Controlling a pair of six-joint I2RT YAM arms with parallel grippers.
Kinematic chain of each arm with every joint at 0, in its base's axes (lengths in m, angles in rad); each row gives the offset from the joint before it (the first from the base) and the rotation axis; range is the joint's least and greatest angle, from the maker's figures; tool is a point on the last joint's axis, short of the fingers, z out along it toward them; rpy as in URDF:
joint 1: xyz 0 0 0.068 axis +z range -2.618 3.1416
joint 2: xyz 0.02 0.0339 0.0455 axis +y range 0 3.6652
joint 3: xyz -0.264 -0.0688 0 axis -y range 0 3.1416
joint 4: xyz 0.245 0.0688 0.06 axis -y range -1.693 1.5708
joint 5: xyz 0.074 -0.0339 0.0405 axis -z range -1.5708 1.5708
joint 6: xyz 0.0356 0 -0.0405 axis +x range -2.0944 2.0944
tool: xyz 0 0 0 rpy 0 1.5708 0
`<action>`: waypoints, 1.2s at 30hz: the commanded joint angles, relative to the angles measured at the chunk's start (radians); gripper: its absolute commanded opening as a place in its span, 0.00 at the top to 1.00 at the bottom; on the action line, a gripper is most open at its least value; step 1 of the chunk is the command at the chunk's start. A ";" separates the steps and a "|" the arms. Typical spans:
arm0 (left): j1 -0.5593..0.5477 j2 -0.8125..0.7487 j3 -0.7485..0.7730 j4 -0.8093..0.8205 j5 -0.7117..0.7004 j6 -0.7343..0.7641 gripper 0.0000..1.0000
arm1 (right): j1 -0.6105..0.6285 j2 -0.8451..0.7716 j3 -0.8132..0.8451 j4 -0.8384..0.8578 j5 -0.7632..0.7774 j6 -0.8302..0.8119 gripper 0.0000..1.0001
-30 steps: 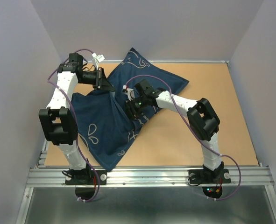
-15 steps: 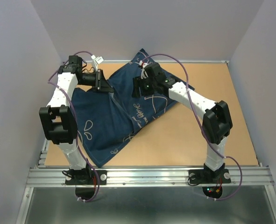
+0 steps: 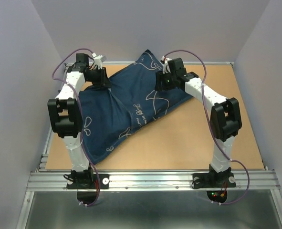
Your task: Put the pillow into the pillowcase
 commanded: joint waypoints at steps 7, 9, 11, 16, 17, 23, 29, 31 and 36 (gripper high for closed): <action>0.002 -0.120 0.081 -0.096 -0.066 0.164 0.21 | -0.043 0.077 -0.335 -0.024 -0.020 -0.013 0.46; 0.002 -0.232 -0.019 -0.128 -0.078 0.216 0.06 | -0.043 0.040 -0.383 -0.041 -0.068 0.018 0.46; 0.002 -0.297 -0.090 -0.159 -0.105 0.241 0.07 | -0.045 0.007 -0.459 -0.050 -0.094 0.027 0.47; 0.002 -0.429 -0.365 -0.172 -0.118 0.278 0.34 | -0.043 -0.153 -0.567 -0.050 -0.050 -0.001 0.49; 0.002 -0.433 -0.402 -0.140 -0.110 0.267 0.50 | -0.043 -0.168 -0.582 -0.050 -0.024 -0.001 0.50; -0.050 -0.284 -0.467 0.058 -0.055 0.235 0.69 | -0.065 -0.351 -0.676 -0.025 0.159 0.004 0.67; -0.113 -0.027 -0.324 0.034 -0.015 0.220 0.82 | -0.065 -0.365 -0.398 -0.024 -0.060 0.010 0.61; -0.113 -0.030 -0.387 0.055 -0.013 0.195 0.89 | -0.058 -0.305 -0.313 -0.022 -0.129 0.048 0.58; -0.081 -0.094 -0.515 0.083 0.065 0.216 0.91 | 0.061 -0.088 -0.069 -0.019 -0.206 0.116 0.55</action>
